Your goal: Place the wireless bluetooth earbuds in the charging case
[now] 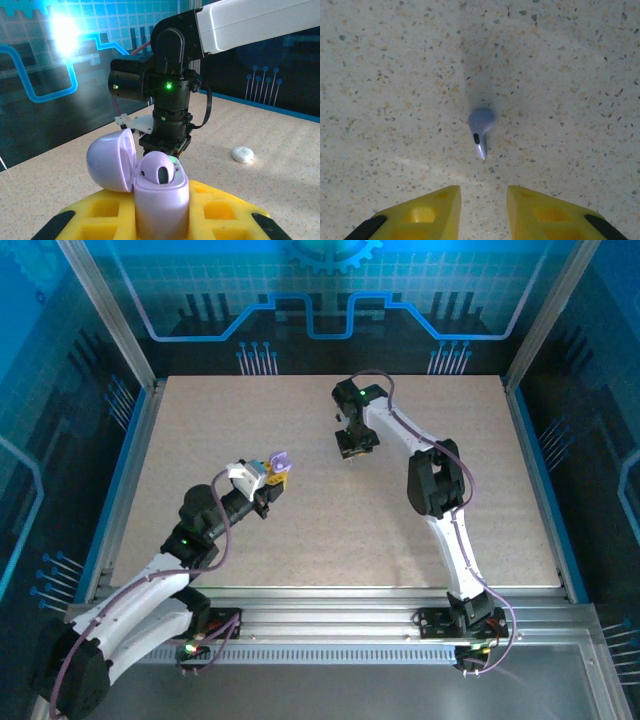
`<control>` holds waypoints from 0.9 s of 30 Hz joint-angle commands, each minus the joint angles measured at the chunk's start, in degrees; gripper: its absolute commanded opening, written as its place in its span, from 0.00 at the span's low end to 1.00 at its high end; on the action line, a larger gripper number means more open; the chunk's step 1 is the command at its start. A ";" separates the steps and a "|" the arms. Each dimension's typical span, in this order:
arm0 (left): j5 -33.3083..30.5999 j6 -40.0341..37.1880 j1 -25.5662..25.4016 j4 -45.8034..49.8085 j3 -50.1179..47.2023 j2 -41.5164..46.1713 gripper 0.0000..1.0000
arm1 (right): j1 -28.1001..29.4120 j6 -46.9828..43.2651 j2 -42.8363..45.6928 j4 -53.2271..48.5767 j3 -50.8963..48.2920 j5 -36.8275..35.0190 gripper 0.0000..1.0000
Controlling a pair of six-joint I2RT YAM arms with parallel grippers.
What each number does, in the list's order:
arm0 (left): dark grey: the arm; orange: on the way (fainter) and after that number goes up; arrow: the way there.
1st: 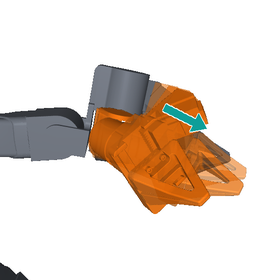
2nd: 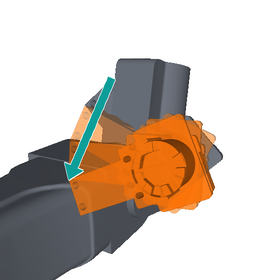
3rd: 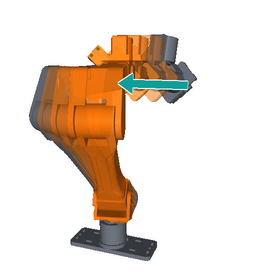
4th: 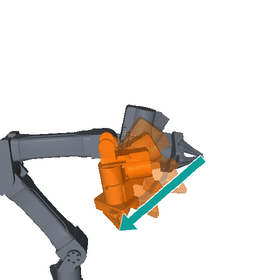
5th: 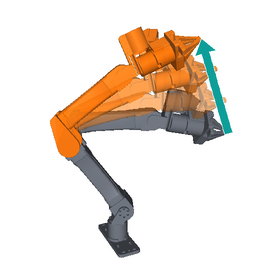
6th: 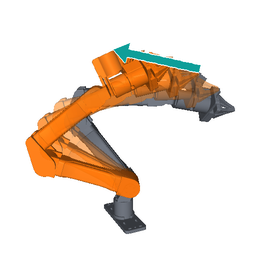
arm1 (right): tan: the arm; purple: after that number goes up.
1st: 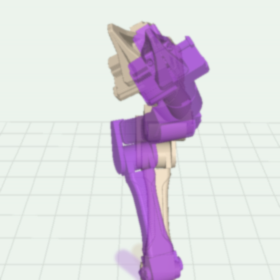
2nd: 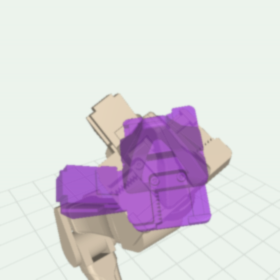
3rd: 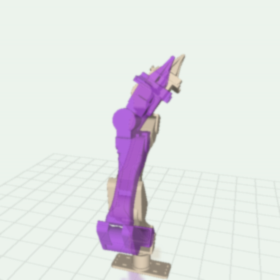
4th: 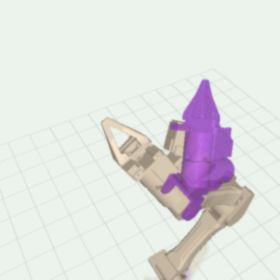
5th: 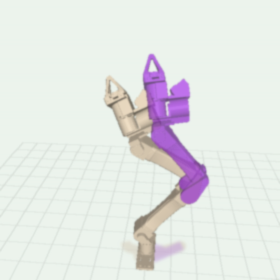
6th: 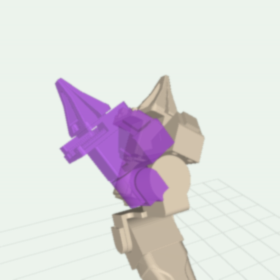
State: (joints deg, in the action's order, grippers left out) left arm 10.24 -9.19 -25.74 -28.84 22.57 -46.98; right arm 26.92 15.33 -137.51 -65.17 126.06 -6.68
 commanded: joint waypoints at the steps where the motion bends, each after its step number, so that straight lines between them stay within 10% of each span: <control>1: -0.17 -0.74 -0.37 0.27 1.01 0.00 0.18 | -1.21 -0.74 -2.00 -1.54 2.24 0.78 0.31; 27: -0.21 -0.72 -0.37 0.72 1.43 -0.04 0.18 | -1.85 -1.09 -7.30 0.48 5.86 4.99 0.29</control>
State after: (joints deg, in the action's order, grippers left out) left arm 10.24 -9.19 -25.74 -28.05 22.57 -47.00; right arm 25.69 15.11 -143.57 -64.03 129.88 -2.72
